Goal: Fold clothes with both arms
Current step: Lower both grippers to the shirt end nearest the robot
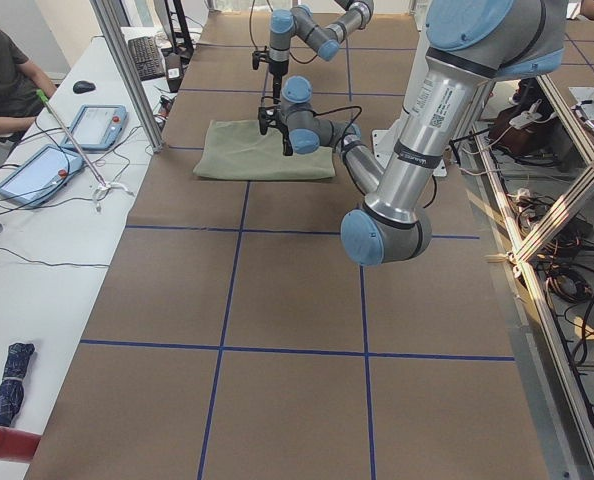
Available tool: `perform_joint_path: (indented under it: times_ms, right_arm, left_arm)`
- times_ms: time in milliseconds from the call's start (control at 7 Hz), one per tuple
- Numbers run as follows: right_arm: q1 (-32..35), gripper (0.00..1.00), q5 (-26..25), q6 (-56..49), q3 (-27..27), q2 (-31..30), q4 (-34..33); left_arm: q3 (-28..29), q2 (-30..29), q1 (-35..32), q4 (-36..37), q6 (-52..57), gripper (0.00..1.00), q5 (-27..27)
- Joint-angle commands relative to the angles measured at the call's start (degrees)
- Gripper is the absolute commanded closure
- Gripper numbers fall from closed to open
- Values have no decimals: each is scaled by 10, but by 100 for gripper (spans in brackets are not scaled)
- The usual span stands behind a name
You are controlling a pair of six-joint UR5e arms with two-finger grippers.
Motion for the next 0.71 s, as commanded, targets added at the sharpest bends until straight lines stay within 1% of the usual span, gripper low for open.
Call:
perform_joint_path:
  times_ms: [0,143,429,571]
  right_arm:
    - [-54,0,-4,90,90,-57,-5]
    - [-70,0,-13,95,95,-64,-5]
    - [-79,0,-19,100,98,-65,-3]
    - [-79,0,-18,100,98,-65,-3]
  left_arm:
    - [-28,33,93,24,-113,0,109]
    - [-33,42,121,50,-135,0,139]
    - [-34,42,127,101,-136,0,161]
    - [-33,43,131,103,-137,0,167]
